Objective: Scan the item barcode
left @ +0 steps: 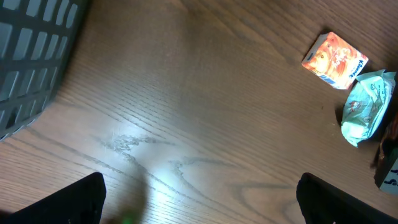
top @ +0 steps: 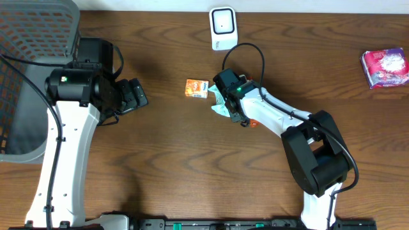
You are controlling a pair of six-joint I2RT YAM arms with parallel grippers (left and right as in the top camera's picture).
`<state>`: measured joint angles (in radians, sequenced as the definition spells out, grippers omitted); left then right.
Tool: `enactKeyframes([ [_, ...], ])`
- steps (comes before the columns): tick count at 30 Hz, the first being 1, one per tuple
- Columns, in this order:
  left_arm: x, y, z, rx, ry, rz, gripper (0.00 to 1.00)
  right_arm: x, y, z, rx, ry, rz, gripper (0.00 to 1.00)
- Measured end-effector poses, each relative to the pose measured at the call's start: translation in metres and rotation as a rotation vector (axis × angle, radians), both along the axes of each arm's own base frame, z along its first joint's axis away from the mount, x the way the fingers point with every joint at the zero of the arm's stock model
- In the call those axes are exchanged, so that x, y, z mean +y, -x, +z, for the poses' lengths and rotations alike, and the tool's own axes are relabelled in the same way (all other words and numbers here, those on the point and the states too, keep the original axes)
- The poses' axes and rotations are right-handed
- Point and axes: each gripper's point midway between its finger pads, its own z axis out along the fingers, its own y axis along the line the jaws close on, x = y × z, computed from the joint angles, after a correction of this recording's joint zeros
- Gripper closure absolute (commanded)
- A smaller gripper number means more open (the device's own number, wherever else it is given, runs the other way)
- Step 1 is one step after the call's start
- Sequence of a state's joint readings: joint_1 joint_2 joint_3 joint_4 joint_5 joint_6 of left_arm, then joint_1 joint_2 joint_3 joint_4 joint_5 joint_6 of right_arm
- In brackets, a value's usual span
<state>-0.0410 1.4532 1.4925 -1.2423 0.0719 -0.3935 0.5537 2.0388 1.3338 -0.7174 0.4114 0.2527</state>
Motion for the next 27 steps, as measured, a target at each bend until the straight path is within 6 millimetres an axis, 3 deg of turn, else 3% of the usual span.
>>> enactKeyframes([
  [7,0.000,0.000,0.000,0.000,0.000,0.000,0.02,-0.003,0.004,0.009,0.087,-0.063,-0.047,0.99],
  [13,0.000,0.000,0.000,0.000,0.000,0.000,0.02,0.002,-0.024,0.032,0.142,-0.350,-0.120,0.99],
  [18,0.000,0.000,0.000,0.000,0.000,0.000,0.02,-0.012,-0.032,0.038,0.210,-0.570,-0.184,0.99],
  [22,0.000,0.000,0.000,0.000,0.000,0.000,0.02,-0.035,-0.029,0.041,0.258,-0.643,-0.200,0.84],
  [27,0.000,0.000,0.000,0.000,0.000,0.000,0.02,-0.031,-0.021,0.038,0.279,-0.588,-0.135,0.56],
])
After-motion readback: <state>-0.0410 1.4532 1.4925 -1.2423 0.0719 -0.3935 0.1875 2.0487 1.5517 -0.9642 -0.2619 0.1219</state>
